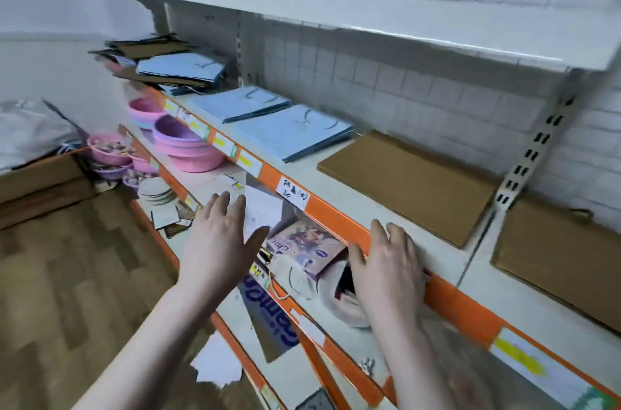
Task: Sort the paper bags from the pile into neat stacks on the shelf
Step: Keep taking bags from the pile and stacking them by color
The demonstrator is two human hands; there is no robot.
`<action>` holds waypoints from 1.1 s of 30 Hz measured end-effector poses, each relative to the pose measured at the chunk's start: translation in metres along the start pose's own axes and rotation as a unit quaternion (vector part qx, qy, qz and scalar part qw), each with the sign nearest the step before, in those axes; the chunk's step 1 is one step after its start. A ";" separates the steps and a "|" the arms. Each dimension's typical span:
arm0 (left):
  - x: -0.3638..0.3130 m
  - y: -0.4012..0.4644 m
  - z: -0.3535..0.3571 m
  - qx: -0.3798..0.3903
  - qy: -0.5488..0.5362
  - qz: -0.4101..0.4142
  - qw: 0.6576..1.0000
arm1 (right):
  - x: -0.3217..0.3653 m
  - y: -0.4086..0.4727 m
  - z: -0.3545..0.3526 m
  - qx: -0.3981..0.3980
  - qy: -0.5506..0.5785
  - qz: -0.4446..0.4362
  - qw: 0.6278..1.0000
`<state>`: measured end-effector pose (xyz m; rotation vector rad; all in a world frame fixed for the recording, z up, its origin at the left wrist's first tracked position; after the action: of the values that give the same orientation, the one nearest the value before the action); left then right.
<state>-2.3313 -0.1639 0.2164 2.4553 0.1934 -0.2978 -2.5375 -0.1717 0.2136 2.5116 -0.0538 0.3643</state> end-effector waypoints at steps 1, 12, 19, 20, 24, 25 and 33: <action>0.026 0.005 -0.003 0.001 0.007 -0.010 1.000 | 0.023 0.000 0.008 -0.004 0.008 -0.005 1.000; 0.213 0.079 -0.017 -0.036 0.020 -0.061 0.997 | 0.196 0.024 0.080 0.027 0.019 -0.056 0.998; 0.297 0.154 0.017 -0.059 0.042 -0.054 0.996 | 0.281 0.083 0.150 -0.001 0.044 -0.060 0.997; 0.310 0.167 0.024 -0.054 0.046 -0.051 0.996 | 0.295 0.094 0.163 -0.006 0.051 -0.057 0.997; 0.366 0.237 0.047 -0.057 0.075 -0.045 0.994 | 0.355 0.151 0.218 -0.044 0.084 -0.055 0.994; 0.379 0.256 0.051 -0.056 0.077 -0.046 0.994 | 0.371 0.168 0.230 -0.048 0.093 -0.051 0.993; 0.488 0.374 0.076 -0.060 0.081 -0.063 0.993 | 0.489 0.259 0.305 -0.058 0.130 -0.043 0.989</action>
<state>-1.7943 -0.4717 0.2522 2.3520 0.4244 -0.1365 -2.0225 -0.5361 0.2505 2.3235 0.1333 0.6303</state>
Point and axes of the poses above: each hand's wrist, its own y-axis towards the middle knuckle, its own z-axis out of the palm, x = y × z, the point moved 3 cm from there along y, towards the middle knuckle, and after that the axes turned 10 degrees about -x, right-handed, at the moved point
